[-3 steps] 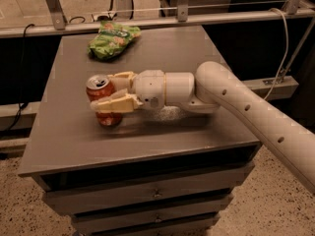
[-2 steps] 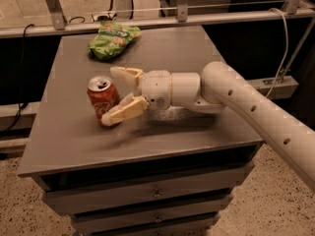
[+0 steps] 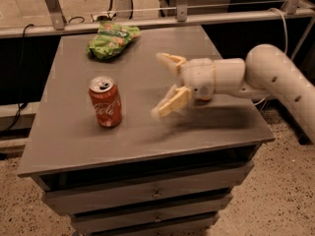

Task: Place coke can upright

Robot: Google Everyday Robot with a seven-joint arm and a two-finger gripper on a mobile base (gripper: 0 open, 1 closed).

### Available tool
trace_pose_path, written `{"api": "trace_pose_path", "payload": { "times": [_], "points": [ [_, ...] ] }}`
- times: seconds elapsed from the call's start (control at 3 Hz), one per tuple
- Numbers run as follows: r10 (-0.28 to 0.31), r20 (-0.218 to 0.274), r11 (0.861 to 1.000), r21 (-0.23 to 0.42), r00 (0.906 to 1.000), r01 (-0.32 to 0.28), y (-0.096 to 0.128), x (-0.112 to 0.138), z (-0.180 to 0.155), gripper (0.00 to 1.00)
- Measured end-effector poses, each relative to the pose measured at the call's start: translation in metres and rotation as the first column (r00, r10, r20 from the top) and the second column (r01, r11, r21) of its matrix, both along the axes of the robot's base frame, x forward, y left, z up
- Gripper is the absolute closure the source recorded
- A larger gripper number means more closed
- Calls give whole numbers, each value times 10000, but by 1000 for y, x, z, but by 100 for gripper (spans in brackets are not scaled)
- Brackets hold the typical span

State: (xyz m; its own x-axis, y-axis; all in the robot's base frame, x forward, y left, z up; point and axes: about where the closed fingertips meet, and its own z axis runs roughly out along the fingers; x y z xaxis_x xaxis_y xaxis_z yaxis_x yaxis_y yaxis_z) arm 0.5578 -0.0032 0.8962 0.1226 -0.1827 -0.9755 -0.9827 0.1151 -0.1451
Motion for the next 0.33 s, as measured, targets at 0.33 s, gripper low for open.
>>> {"api": "trace_pose_path", "payload": {
  "times": [0.33],
  "points": [
    [106,172,9997,-242,9998,-102,-29,2,9,0]
  ]
}}
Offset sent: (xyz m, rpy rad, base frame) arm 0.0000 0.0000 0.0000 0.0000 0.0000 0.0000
